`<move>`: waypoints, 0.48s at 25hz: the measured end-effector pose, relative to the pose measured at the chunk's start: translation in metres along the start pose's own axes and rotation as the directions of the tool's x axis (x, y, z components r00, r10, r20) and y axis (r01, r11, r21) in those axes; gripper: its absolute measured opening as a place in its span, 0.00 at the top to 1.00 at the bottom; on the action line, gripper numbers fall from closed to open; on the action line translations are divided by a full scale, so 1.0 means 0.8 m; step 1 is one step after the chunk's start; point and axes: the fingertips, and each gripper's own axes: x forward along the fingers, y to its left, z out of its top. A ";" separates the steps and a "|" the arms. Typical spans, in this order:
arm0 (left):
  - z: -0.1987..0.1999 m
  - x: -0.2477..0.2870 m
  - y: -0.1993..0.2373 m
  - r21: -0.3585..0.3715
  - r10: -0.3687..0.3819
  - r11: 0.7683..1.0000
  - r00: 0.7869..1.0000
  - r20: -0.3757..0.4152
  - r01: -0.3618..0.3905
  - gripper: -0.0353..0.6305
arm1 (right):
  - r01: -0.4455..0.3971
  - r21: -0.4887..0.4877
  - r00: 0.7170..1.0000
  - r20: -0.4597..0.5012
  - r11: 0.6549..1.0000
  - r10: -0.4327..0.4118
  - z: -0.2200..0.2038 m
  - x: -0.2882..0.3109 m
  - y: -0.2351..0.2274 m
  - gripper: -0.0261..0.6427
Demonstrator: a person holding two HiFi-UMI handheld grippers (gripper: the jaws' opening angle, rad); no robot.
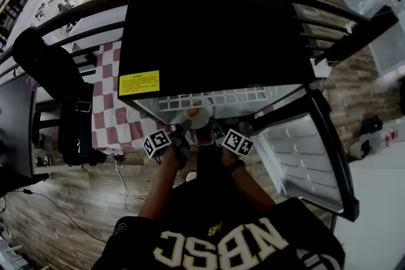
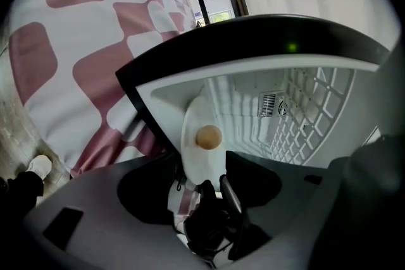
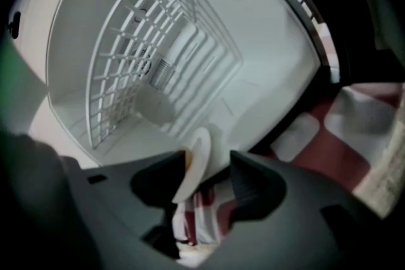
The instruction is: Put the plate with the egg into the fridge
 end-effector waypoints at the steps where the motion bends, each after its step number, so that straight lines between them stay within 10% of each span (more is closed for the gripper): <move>1: -0.001 -0.004 0.001 0.015 0.005 1.000 1.000 0.000 -0.005 0.57 | 0.001 0.005 1.000 -0.002 1.000 -0.001 -0.008 -0.006 -0.001 0.64; 12: -0.021 -0.051 -0.004 0.215 0.007 0.977 1.000 -0.016 -0.003 0.57 | -0.126 0.229 0.991 -0.019 0.965 0.134 -0.083 -0.023 0.017 0.66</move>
